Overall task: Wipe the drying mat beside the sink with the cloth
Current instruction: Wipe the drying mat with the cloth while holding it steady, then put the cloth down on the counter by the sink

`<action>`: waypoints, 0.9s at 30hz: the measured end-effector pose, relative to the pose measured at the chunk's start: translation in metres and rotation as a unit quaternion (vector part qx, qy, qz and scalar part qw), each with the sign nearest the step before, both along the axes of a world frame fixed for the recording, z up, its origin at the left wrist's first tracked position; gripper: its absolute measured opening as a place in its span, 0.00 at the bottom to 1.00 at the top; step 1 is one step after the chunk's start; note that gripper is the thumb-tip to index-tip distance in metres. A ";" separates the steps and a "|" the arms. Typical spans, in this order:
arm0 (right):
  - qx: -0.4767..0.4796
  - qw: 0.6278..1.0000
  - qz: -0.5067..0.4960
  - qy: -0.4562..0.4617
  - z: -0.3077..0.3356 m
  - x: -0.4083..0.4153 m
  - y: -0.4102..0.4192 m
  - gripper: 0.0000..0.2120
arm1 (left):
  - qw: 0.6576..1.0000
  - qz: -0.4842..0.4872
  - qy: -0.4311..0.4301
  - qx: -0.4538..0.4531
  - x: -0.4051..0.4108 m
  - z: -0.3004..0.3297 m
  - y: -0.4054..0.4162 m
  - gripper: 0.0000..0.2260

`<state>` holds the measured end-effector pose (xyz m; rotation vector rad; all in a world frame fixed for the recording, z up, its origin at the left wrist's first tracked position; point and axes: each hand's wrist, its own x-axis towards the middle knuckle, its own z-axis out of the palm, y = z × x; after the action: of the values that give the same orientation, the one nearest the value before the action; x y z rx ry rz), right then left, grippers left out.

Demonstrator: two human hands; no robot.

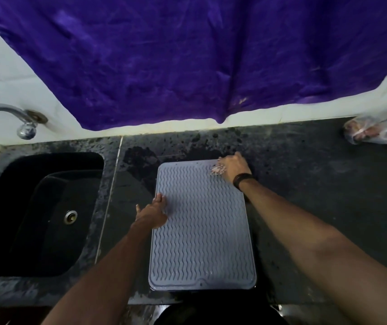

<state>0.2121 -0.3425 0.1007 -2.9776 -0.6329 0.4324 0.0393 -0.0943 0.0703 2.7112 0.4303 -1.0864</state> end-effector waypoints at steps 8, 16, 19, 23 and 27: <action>-0.023 0.997 -0.066 -0.038 0.005 -0.001 -0.043 0.11 | 1.000 -0.007 0.008 -0.001 0.004 0.012 -0.004 0.32; 0.250 0.964 -0.084 0.022 0.027 -0.047 0.049 0.12 | 0.998 0.019 -0.013 -0.050 -0.008 0.034 0.016 0.33; 0.250 0.965 -0.043 0.070 0.035 -0.061 0.107 0.15 | 0.998 0.043 -0.035 -0.040 -0.019 0.045 0.036 0.34; 0.217 0.975 0.023 0.049 0.054 -0.068 0.167 0.19 | 0.996 0.059 -0.062 -0.023 -0.036 0.054 0.074 0.34; 0.168 0.983 0.070 0.025 0.068 -0.062 0.218 0.18 | 0.993 0.078 -0.091 -0.025 -0.046 0.052 0.106 0.34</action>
<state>0.1505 -0.1241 0.1687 -2.6063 -0.8211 0.3660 -0.0066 0.0112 0.1227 2.6511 0.5657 -0.7919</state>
